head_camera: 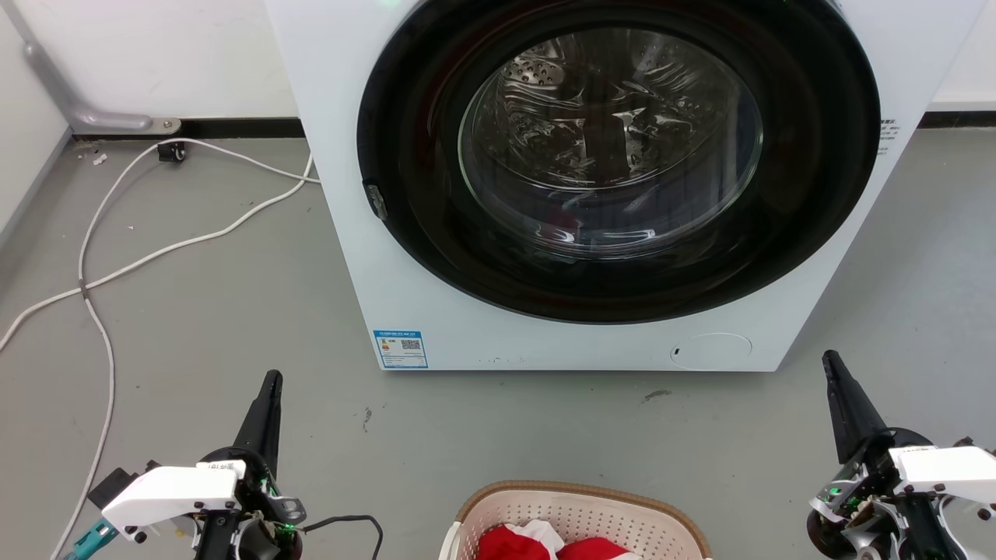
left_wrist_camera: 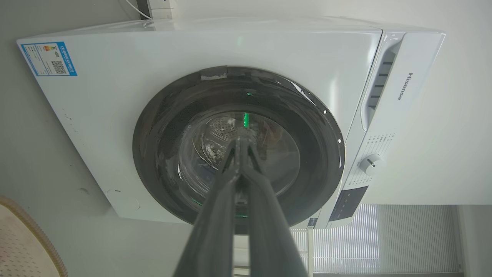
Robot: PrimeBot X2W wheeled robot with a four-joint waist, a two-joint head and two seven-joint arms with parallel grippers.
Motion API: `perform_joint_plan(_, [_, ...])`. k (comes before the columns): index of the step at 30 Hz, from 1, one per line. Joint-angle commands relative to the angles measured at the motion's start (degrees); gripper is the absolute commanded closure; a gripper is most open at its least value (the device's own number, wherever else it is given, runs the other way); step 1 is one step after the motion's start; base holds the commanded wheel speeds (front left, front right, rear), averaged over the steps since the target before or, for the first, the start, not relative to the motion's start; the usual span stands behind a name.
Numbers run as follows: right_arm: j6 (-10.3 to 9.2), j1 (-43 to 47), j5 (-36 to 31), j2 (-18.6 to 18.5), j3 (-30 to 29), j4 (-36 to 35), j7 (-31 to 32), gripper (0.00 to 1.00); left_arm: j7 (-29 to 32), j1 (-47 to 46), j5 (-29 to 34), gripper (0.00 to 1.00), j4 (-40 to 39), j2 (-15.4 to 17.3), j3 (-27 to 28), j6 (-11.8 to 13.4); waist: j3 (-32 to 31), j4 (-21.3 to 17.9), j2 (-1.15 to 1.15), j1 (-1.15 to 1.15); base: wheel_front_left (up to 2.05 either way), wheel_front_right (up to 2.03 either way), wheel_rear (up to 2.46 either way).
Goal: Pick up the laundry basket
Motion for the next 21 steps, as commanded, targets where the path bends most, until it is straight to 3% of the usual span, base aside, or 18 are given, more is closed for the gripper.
perform_joint_plan(1, [0.02,-0.67,-0.47,0.29,-0.09,0.07,0.19,1.0,0.2,-0.53,0.24,1.0,0.05,0.02,0.08,-0.02,0.0,0.0,0.0,0.0,0.0,0.0,0.0])
perform_joint_plan(21, [0.02,-0.68,-0.49,0.36,-0.2,0.07,0.24,1.0,0.39,-0.56,0.36,1.0,0.06,-0.14,0.33,-0.02,0.0,0.0,0.0,0.0,0.0,0.0,0.0])
